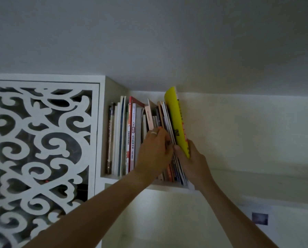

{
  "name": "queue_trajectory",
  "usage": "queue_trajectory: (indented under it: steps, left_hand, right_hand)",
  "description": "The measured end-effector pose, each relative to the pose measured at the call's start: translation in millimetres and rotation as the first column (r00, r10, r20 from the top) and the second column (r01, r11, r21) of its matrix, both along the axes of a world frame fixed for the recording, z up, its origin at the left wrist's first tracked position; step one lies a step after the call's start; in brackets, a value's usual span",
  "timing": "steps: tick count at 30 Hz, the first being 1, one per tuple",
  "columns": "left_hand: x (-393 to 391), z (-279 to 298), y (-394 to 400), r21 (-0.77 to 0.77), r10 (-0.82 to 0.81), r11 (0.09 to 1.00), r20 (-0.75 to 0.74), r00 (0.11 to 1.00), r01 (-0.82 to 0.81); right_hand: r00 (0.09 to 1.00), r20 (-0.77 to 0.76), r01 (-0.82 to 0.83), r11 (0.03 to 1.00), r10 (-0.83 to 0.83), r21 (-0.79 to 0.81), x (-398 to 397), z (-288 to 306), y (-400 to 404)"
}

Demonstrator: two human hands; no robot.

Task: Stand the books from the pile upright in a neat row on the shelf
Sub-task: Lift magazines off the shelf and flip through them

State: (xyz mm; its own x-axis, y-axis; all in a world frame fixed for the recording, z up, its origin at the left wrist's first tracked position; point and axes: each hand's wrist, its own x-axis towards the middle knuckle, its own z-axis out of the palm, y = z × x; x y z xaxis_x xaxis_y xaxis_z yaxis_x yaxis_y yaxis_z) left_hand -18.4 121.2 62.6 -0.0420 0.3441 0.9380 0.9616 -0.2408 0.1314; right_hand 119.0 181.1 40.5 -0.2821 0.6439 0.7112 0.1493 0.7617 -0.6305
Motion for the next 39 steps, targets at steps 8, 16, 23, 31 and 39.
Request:
queue_trajectory:
  steps: [8,16,23,31,39]
  left_hand:
    - [15.6,-11.1,18.4,0.086,0.225,0.97,0.047,0.973,-0.228]
    - [26.9,-21.2,25.3,0.094,0.323,0.938,0.114,0.939,-0.334]
    - [36.1,-20.4,22.6,0.066,0.395,0.917,0.011,0.919,-0.394]
    - [20.7,-15.0,5.3,0.016,0.376,0.884,-0.617,0.691,-0.467]
    - [4.5,8.2,6.7,0.069,0.297,0.932,-0.706,0.642,-0.356]
  right_hand:
    - [0.934,-0.076,0.344,0.824,-0.348,0.45,6.2,-3.1,30.8]
    - [0.966,-0.25,0.11,0.983,-0.071,0.146,4.2,-15.1,11.0]
    - [0.967,-0.25,0.055,0.998,-0.057,-0.015,11.3,-24.4,19.5]
    - [0.961,-0.271,0.021,0.995,-0.046,-0.095,15.7,-24.7,17.4]
    - [0.98,-0.195,-0.055,0.994,0.036,-0.09,18.5,-20.2,11.1]
